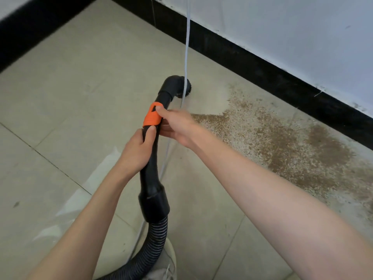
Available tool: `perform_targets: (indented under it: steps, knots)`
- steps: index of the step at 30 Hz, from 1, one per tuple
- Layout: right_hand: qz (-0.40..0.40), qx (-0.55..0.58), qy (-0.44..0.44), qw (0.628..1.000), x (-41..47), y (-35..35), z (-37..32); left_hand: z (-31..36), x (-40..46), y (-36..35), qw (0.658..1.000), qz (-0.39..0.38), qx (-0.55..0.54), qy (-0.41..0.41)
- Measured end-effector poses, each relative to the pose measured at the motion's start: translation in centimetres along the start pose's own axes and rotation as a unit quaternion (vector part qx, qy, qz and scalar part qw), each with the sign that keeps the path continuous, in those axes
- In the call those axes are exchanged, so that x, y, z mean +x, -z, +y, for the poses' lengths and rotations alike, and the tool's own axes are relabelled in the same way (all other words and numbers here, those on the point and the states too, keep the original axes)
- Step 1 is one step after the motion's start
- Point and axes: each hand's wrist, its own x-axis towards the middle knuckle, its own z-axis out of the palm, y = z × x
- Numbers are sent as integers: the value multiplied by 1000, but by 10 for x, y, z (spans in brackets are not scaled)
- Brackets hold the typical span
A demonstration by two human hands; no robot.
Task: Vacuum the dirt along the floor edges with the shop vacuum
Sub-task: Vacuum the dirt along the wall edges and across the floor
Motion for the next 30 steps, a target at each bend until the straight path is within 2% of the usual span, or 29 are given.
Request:
perform_targets:
  steps: [5, 9, 13, 17, 21, 24, 27, 30]
  knots:
    - [-55, -55, 75, 994, -27, -13, -37, 35, -12, 34, 993, 98, 36, -63]
    - [-64, -81, 137, 985, -51, -2, -71, 75, -27, 33, 979, 136, 98, -116]
    - [-91, -56, 142, 984, -78, 22, -89, 109, -47, 9, 968, 154, 115, -163]
    - [-47, 26, 119, 991, -89, 60, -103, 133, -61, -23, 974, 112, 127, -150]
    - [-24, 126, 80, 989, -88, 104, -112, 131, -75, -48, 969, -14, 220, -115]
    - [-13, 118, 56, 991, -84, 124, -95, 132, -86, -65, 960, -69, 254, -92]
    - [8, 69, 40, 997, -80, 131, -63, 129, -93, -90, 956, -59, 278, -64]
    - [-5, -46, 51, 998, -80, 137, -36, 125, -97, -115, 952, 3, 301, -51]
